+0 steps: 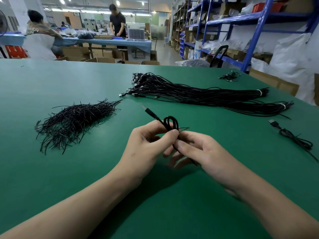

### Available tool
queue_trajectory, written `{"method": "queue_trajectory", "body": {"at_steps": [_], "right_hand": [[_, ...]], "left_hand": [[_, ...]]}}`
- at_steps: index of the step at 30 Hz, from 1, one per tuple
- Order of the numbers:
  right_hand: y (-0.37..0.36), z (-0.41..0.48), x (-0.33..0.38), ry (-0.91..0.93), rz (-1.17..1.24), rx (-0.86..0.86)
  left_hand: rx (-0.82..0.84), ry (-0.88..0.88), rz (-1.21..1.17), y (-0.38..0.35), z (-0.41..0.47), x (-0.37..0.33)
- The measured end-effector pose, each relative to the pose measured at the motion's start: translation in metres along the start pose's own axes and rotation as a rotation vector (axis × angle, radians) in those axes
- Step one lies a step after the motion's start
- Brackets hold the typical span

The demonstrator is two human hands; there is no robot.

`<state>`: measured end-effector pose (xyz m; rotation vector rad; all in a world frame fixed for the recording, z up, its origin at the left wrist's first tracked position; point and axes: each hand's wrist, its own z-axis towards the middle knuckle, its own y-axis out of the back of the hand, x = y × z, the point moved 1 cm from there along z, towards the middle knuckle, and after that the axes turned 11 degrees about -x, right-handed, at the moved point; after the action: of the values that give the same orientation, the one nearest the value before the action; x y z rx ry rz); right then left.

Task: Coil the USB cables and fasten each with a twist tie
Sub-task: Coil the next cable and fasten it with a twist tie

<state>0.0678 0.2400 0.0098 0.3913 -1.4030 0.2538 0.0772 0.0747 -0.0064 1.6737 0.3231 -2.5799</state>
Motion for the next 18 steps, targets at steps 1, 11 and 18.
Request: {"method": "queue_trajectory", "body": {"at_steps": [1, 11, 18], "right_hand": [[0.002, 0.001, -0.001, 0.012, -0.011, -0.037], [0.007, 0.006, -0.007, 0.154, -0.049, -0.353], [0.006, 0.005, -0.004, 0.118, -0.004, -0.338]], "left_hand": [[-0.017, 0.007, -0.011, 0.001, 0.001, 0.0], [0.019, 0.138, 0.063, 0.002, 0.002, 0.007], [0.063, 0.196, 0.038, 0.0, 0.002, 0.01]]}}
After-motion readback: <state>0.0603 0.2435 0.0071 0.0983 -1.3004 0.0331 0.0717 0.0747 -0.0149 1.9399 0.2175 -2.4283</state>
